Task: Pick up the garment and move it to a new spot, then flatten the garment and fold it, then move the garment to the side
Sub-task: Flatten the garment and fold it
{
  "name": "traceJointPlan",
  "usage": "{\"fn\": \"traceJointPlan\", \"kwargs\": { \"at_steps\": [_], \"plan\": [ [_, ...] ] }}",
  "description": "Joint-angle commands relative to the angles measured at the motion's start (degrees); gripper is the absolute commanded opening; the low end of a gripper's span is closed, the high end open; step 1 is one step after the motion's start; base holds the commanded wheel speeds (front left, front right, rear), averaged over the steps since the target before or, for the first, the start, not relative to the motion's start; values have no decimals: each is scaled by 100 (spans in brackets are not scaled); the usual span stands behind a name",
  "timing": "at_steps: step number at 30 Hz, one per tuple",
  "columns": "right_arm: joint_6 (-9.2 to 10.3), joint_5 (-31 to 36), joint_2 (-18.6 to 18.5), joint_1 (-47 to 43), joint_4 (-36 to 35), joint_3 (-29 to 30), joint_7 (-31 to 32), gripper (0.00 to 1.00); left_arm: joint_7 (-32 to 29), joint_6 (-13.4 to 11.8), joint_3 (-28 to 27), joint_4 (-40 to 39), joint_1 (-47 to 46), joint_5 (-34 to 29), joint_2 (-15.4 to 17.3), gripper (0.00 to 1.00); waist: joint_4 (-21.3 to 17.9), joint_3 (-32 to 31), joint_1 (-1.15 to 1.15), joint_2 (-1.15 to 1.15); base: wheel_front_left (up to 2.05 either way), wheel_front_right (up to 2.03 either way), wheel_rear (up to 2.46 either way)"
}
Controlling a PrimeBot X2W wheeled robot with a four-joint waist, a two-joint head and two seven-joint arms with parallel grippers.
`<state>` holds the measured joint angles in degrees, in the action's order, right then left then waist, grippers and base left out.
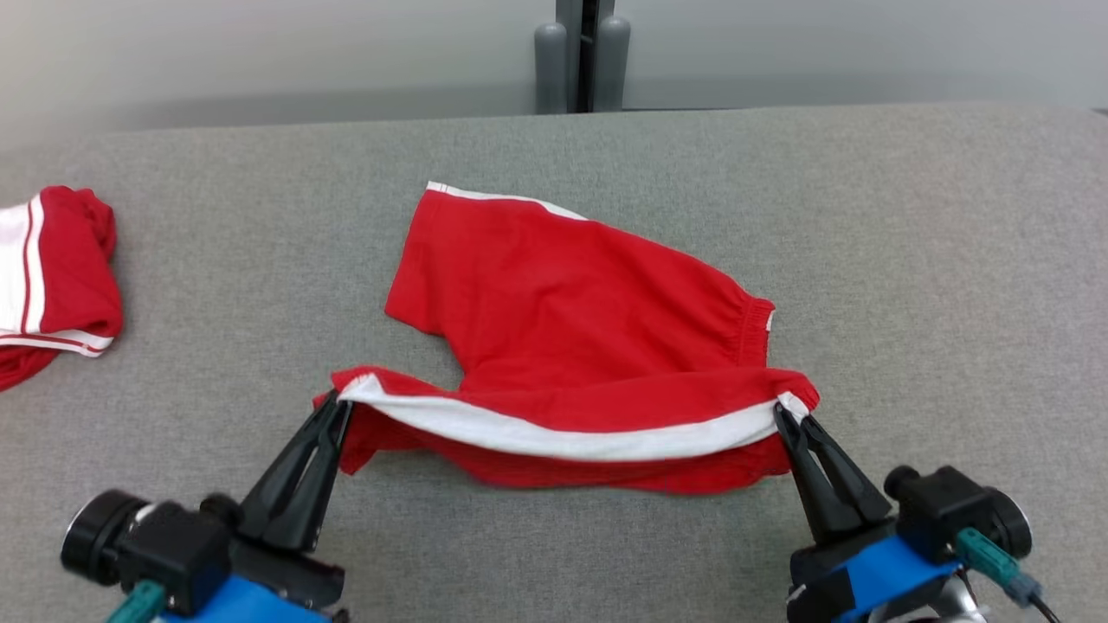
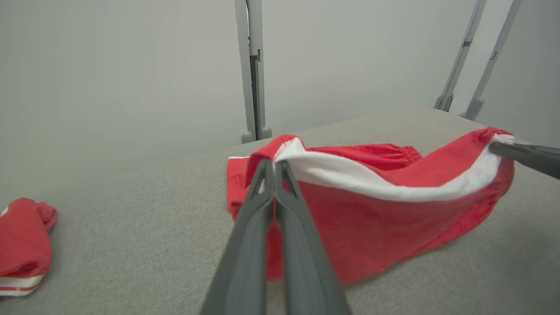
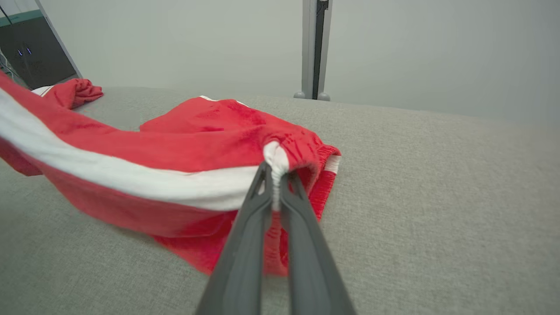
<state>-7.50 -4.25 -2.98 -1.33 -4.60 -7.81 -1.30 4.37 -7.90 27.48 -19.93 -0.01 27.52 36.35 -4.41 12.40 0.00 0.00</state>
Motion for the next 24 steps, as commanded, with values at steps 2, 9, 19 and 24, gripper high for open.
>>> {"fn": "traceJointPlan", "kwargs": {
  "at_steps": [2, 9, 19, 24],
  "plan": [
    [1, -45, 2, 284, 247, -1, -48, 0, -25, 180, 21, 332, -346, 137, -82, 0, 3, 110, 0, 0, 0, 0, 0],
    [1, -134, 7, 1030, 999, 128, -237, 0, -208, 847, 116, 1686, -1737, 357, -402, 0, -29, 503, 0, 0, 0, 0, 0],
    [1, -378, 5, 2368, 2155, 166, -536, 0, -733, 1320, 513, 3815, -3992, 129, -1038, 0, -161, 1189, 0, 0, 0, 0, 0],
    [1, -448, 5, 2895, 2680, 89, -683, 0, -863, 1366, 601, 4845, -4740, 89, -1347, 0, -223, 1402, 0, 0, 0, 0, 0]
  ]
}}
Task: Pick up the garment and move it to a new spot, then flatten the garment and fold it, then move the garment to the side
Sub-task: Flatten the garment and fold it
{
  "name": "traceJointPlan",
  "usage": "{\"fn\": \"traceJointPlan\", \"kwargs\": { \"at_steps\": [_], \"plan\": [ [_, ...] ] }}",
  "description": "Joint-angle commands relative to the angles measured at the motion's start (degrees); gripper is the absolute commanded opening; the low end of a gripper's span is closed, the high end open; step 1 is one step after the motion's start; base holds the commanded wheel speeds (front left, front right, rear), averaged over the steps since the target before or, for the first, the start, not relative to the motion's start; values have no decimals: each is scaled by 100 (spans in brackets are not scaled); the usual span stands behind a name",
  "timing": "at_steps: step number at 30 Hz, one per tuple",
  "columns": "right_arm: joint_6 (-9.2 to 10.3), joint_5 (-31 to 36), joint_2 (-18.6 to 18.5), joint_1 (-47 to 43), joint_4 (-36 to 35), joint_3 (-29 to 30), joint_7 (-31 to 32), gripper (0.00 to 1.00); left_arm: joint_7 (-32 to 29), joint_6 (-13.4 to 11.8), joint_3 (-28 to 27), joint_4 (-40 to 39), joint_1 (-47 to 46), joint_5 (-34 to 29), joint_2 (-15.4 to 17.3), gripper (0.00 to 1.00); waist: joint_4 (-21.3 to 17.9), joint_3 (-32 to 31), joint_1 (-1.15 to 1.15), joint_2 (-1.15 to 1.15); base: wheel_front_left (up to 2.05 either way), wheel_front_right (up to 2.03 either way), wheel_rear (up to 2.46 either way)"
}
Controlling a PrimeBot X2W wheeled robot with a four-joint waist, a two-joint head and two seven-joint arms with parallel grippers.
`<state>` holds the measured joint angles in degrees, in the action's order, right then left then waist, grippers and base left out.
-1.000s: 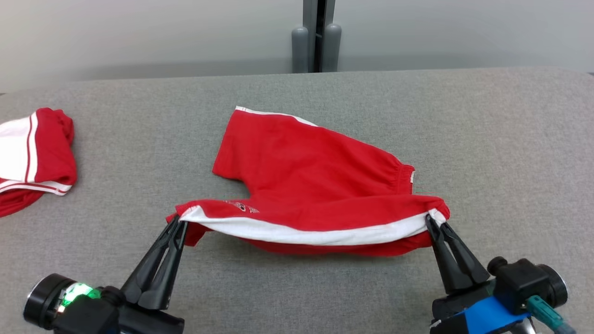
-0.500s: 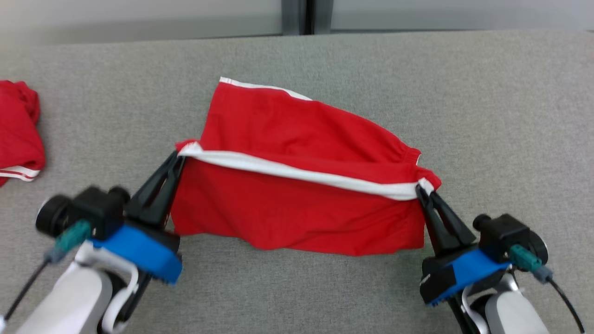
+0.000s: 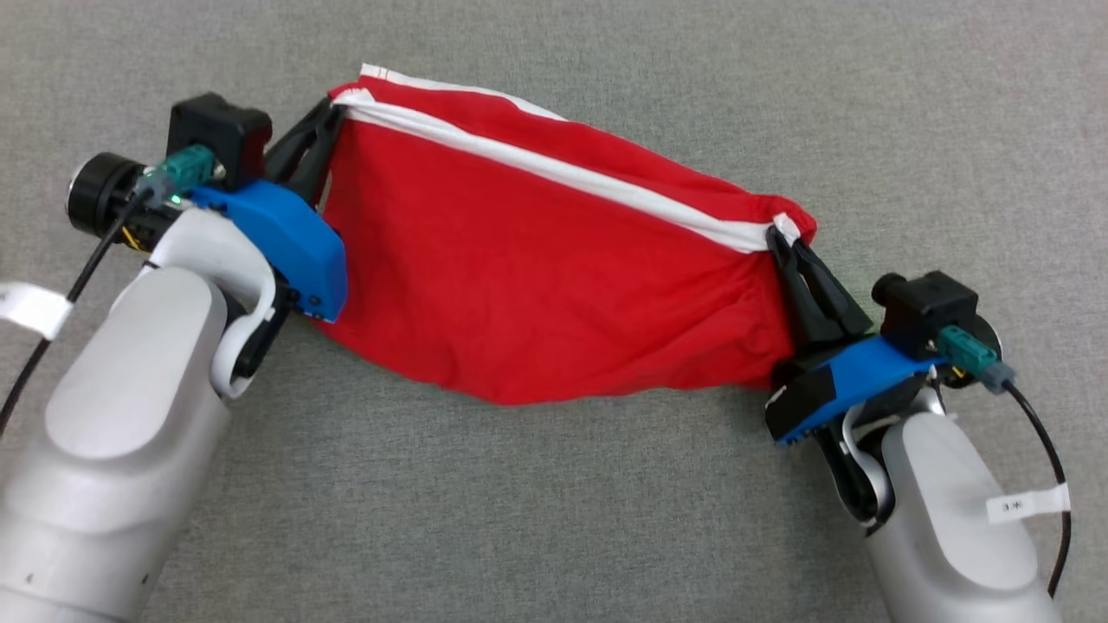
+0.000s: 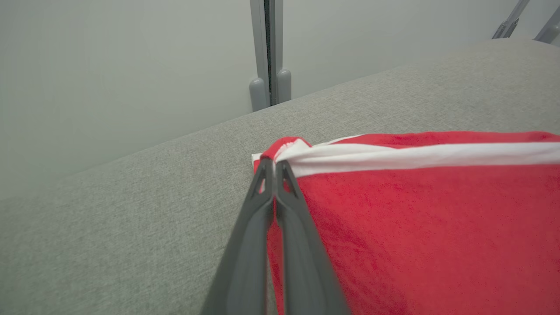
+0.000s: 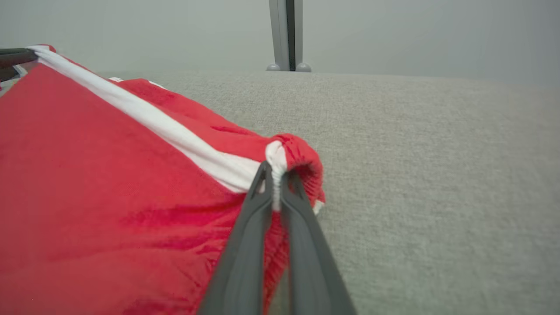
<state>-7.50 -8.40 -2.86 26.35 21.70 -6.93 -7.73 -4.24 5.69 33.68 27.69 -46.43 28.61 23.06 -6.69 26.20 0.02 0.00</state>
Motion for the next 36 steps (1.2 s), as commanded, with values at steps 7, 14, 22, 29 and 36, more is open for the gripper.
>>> {"fn": "traceJointPlan", "kwargs": {
  "at_steps": [7, 14, 22, 29, 36],
  "plan": [
    [1, -150, -7, 619, 680, 2, -299, 0, 96, 31, 94, 1074, -731, -39, -401, 0, -55, 111, -2, 0, 0, 0, 0],
    [1, -222, -12, 871, 1102, 65, -582, 100, 500, -88, 148, 1729, -1145, -142, -721, 100, -89, 106, -2, 0, 0, 0, 0],
    [1, -70, -9, 717, 1154, 209, -730, 100, 943, -14, 232, 2017, -939, -85, -890, 100, -28, -52, -2, 0, 0, 0, 0],
    [1, 141, -9, 219, 785, 467, -742, 100, 1136, 2, 173, 1834, -372, 134, -863, 100, 98, -339, -2, 0, 0, 0, 0],
    [1, 538, -8, -513, 98, 760, -394, 100, 607, -109, 158, 1488, 383, 455, -770, 100, 180, -720, -2, 0, 0, 0, 0]
  ]
}}
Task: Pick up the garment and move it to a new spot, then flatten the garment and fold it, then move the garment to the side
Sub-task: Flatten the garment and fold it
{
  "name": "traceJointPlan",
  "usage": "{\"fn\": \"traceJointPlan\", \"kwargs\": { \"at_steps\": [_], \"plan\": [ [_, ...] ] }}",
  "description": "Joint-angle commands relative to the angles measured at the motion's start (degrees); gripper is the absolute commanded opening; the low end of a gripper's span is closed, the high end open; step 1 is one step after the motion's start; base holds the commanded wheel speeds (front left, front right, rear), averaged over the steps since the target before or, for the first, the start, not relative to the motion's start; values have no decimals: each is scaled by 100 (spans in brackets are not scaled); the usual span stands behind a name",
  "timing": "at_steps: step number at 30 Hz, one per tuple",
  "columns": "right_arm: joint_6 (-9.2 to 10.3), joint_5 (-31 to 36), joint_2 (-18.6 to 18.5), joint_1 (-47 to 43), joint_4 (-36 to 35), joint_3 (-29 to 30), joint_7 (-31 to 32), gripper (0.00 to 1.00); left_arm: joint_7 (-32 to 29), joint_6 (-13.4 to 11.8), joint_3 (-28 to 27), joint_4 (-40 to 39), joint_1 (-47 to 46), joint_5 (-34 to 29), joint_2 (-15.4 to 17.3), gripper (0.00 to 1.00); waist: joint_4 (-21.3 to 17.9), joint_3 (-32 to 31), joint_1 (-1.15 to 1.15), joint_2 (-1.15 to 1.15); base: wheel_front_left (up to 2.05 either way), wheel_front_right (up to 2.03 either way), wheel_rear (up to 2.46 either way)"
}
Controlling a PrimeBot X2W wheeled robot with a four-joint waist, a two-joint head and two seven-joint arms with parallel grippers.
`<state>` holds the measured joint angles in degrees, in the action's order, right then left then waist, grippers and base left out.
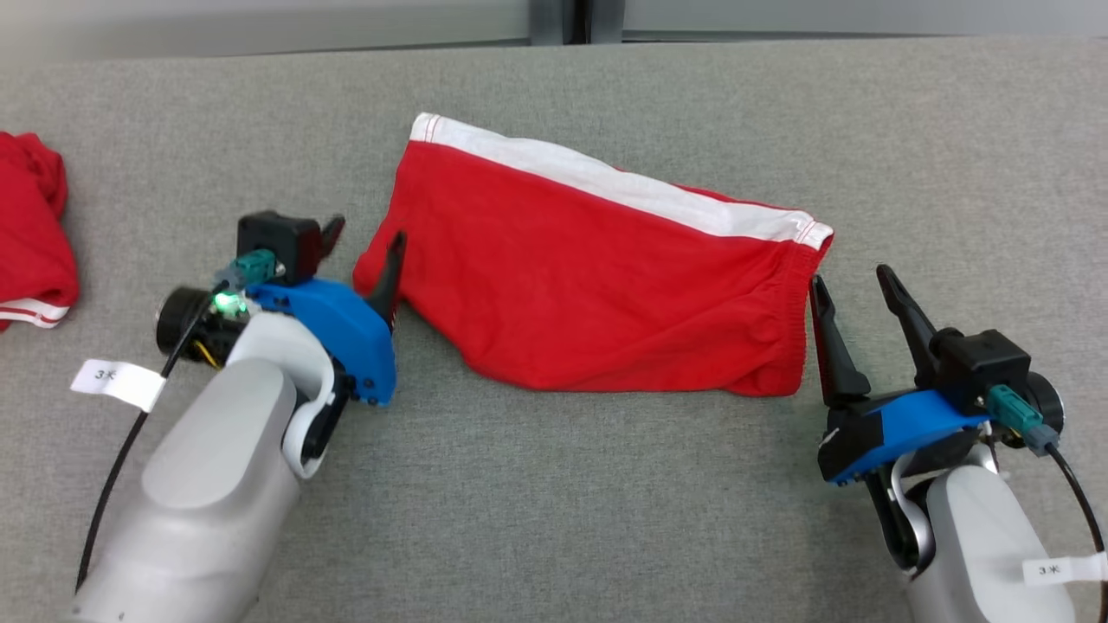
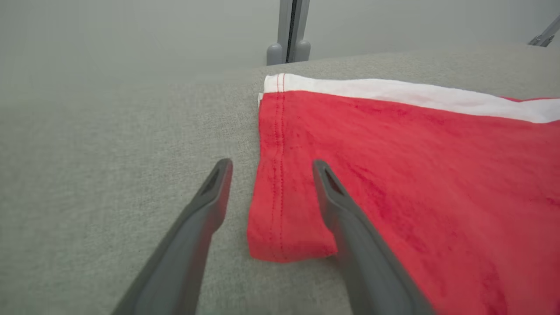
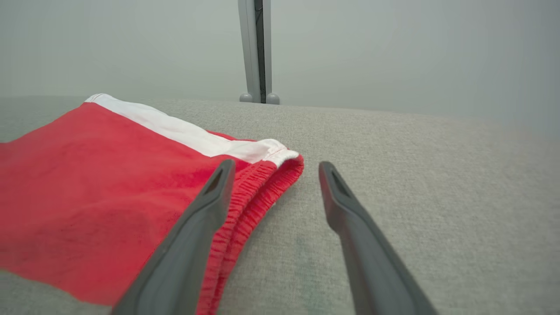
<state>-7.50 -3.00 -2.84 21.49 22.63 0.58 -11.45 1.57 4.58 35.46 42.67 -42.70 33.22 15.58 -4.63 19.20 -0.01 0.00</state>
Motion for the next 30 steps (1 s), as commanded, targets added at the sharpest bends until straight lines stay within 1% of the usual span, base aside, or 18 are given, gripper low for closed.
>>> {"fn": "traceJointPlan", "kwargs": {
  "at_steps": [1, 4, 6, 9, 17, 20, 22, 23, 24, 25, 26, 28, 30],
  "plan": [
    [1, 11, -11, -117, -132, 16, 66, 100, -109, -14, -40, -61, 89, 68, -10, 100, -37, -59, 1, 0, 0, 0, 0],
    [1, 10, -10, -347, -514, -30, 311, 100, -484, -82, -87, -194, 284, 267, 50, 100, -102, -149, 1, 0, 0, 0, 0],
    [1, 0, -11, -463, -770, -66, 461, 100, -663, -92, -128, -292, 368, 389, 75, 100, -162, -159, 1, 0, 0, 0, 0],
    [1, -38, -8, -593, -1083, -124, 623, 100, -877, -193, -217, -344, 424, 511, 170, 100, -271, -126, 1, 0, 0, 0, 0],
    [1, -146, -9, -771, -1456, -160, 766, 100, -1278, -451, -328, -264, 395, 657, 327, 100, -489, 40, 1, 0, 0, 0, 0],
    [1, -163, -10, -806, -1501, -153, 771, 100, -1347, -427, -278, -271, 431, 671, 329, 100, -530, 73, 1, 0, 0, 0, 0],
    [1, -179, -10, -812, -1513, -141, 765, 100, -1415, -361, -201, -306, 484, 672, 311, 100, -543, 83, 1, 0, 0, 0, 0],
    [1, -186, -10, -807, -1515, -138, 762, 100, -1441, -332, -178, -336, 509, 682, 296, 77, -545, 85, 1, 0, 0, 0, 0],
    [1, -189, -10, -798, -1515, -133, 758, 100, -1449, -304, -166, -372, 530, 700, 282, 38, -545, 85, 1, 0, 0, 0, 0],
    [1, -194, -10, -788, -1512, -129, 754, 100, -1457, -283, -153, -409, 551, 709, 273, 9, -542, 82, 1, 0, 0, 0, 0],
    [1, -199, -10, -784, -1512, -125, 749, 100, -1441, -255, -138, -449, 563, 698, 269, 0, -537, 78, 1, 0, 0, 0, 0],
    [1, -205, -10, -778, -1507, -117, 732, 100, -1326, -204, -114, -562, 560, 667, 269, 0, -516, 67, 1, 0, 0, 0, 0],
    [1, -201, -10, -775, -1482, -91, 724, 100, -1202, -217, -106, -645, 552, 632, 290, 0, -478, 40, 1, 0, 0, 0, 0]
  ]
}}
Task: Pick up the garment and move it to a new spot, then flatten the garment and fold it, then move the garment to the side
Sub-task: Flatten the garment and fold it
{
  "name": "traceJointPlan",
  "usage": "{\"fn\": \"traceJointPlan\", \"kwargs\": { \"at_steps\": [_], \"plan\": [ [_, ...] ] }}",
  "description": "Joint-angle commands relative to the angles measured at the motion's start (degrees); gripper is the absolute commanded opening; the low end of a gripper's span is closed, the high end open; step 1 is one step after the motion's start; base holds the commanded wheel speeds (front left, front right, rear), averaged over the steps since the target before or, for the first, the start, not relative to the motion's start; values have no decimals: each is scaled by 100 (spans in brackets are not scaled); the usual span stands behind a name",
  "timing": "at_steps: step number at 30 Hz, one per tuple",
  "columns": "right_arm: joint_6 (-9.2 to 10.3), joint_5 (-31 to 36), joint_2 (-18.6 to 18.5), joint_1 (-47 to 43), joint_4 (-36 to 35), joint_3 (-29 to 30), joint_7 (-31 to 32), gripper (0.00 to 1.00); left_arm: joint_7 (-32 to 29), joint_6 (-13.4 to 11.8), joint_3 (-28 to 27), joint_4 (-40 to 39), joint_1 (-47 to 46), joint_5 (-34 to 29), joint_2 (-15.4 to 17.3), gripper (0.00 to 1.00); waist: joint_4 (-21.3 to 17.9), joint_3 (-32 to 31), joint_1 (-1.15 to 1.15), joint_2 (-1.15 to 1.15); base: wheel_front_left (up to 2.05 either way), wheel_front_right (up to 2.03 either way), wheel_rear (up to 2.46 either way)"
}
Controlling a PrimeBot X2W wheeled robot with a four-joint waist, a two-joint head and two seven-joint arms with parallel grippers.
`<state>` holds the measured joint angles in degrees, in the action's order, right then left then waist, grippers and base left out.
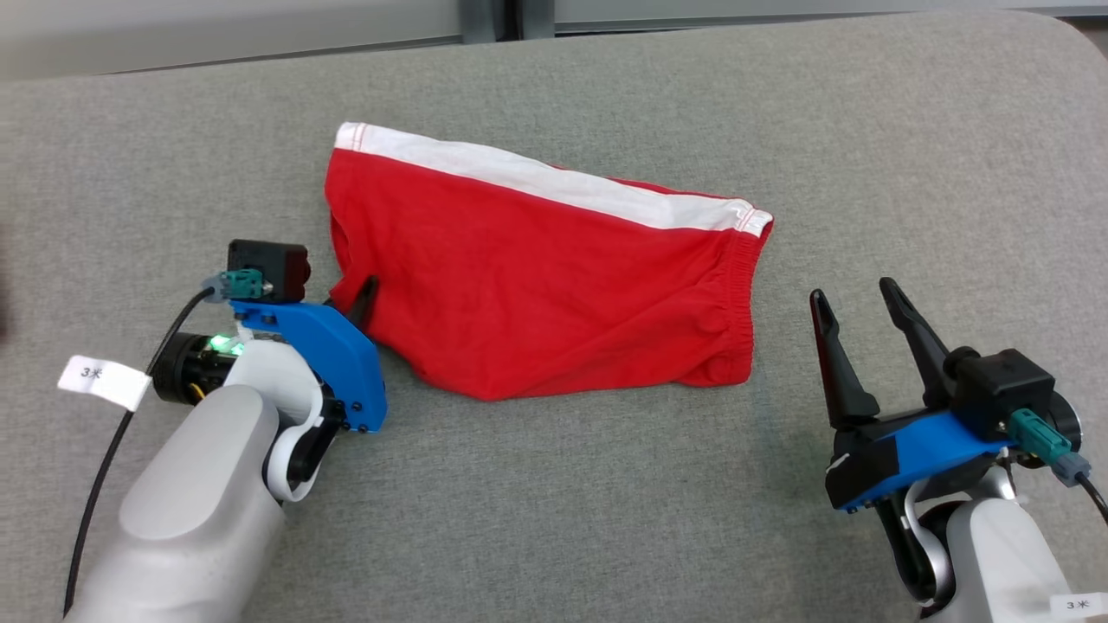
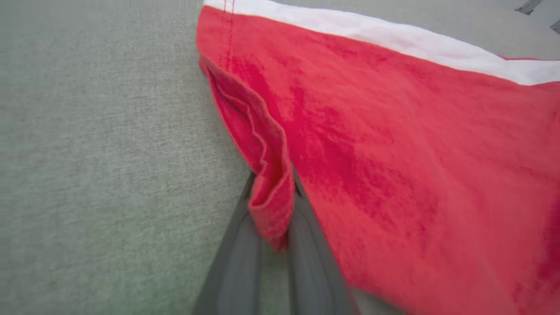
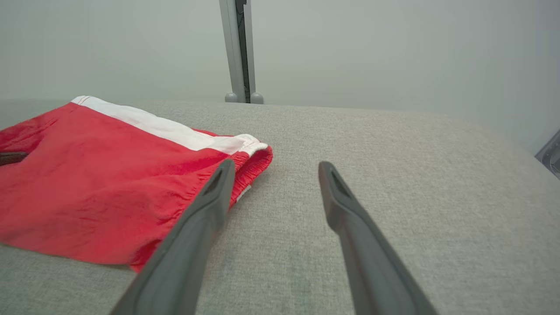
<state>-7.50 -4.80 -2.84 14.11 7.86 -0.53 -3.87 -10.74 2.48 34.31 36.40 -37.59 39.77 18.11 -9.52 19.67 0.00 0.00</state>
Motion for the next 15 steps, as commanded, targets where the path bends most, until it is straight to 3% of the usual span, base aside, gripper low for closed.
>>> {"fn": "traceJointPlan", "kwargs": {
  "at_steps": [1, 8, 15],
  "plan": [
    [1, -15, -10, -40, 7, 34, -39, 100, 106, -13, 7, -66, 61, -31, 21, 0, 35, -25, 0, 0, 0, 0, 0],
    [0, 29, -9, -186, 42, 365, -55, 100, 539, -42, -51, -466, 432, 51, -27, 0, 342, -255, 0, 0, 0, 0, 0],
    [1, 52, -10, -396, 84, 651, 0, 100, 877, -313, -160, -1088, 1271, 231, -4, 0, 657, -547, 0, 0, 0, 0, 0]
  ]
}}
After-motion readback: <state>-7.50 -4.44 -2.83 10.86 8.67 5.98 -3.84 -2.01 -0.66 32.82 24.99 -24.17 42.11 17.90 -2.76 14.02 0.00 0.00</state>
